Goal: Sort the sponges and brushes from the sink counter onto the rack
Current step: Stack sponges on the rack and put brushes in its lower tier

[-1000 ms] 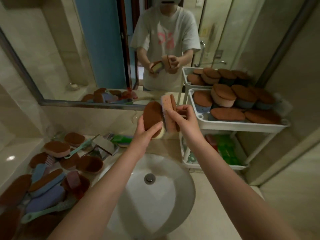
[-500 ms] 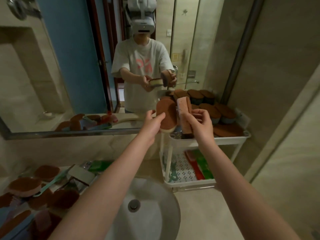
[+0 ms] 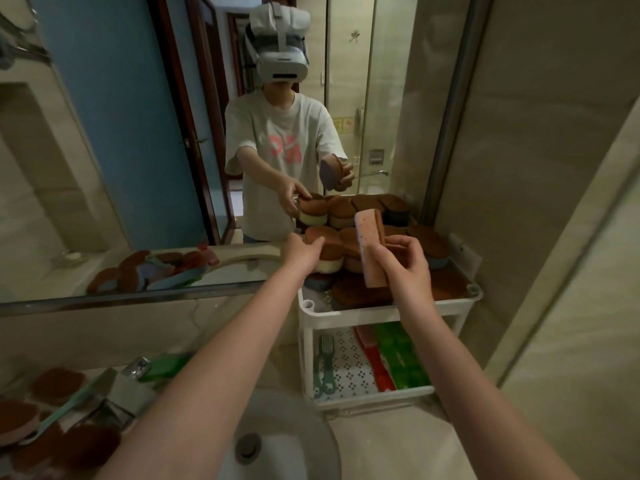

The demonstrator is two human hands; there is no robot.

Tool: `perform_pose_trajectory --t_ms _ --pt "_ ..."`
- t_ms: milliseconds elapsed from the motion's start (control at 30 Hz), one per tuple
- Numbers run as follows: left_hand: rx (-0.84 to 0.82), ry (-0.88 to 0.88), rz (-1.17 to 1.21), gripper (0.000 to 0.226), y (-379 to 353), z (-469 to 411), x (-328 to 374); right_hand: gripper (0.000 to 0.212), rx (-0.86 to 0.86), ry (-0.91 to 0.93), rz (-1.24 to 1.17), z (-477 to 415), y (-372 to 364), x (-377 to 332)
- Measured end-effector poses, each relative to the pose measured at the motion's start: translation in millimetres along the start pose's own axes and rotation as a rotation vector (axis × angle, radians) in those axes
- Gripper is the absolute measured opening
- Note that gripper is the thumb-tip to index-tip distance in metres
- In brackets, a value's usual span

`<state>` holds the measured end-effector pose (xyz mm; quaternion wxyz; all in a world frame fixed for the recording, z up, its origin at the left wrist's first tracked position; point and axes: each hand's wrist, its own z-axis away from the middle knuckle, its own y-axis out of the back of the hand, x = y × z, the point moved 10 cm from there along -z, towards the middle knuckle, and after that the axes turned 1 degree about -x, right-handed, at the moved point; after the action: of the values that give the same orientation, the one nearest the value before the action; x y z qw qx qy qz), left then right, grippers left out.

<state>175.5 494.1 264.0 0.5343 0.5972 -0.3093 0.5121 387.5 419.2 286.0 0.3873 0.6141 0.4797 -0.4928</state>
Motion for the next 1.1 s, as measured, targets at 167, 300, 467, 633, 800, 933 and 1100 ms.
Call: perform_pose_trajectory --t_ms 167,300,467,633,800,933,1100 --pt "0.088 -0.063 -0.318 0.048 5.6 -2.1 8.4 0.027 -0.022 0.011 -0.041 -3.6 -1.2 0.8" --pt "0.145 -0.008 -0.566 0.060 12.9 -4.7 -5.2 0.029 -0.038 0.015 -0.043 -3.4 0.3 1.8" --pt "0.287 -0.184 -0.566 0.057 20.1 19.0 13.2 0.031 -0.071 0.046 0.016 -2.3 7.0 -4.2" --pt "0.326 -0.624 -0.497 0.034 -7.0 79.8 40.6 0.040 -0.125 0.152 0.202 -2.2 27.2 -18.1" --pt "0.032 -0.749 -0.566 0.028 -61.3 101.8 33.8 0.039 -0.172 0.190 0.371 -14.7 68.8 -33.2" --pt "-0.065 -0.676 -0.699 0.030 -76.6 94.4 23.8 0.038 -0.262 0.179 0.527 -24.4 83.8 -30.9" --pt "-0.036 -0.657 -0.704 0.026 -73.9 94.7 23.5 0.039 -0.422 0.094 0.620 -31.9 79.3 -10.0"
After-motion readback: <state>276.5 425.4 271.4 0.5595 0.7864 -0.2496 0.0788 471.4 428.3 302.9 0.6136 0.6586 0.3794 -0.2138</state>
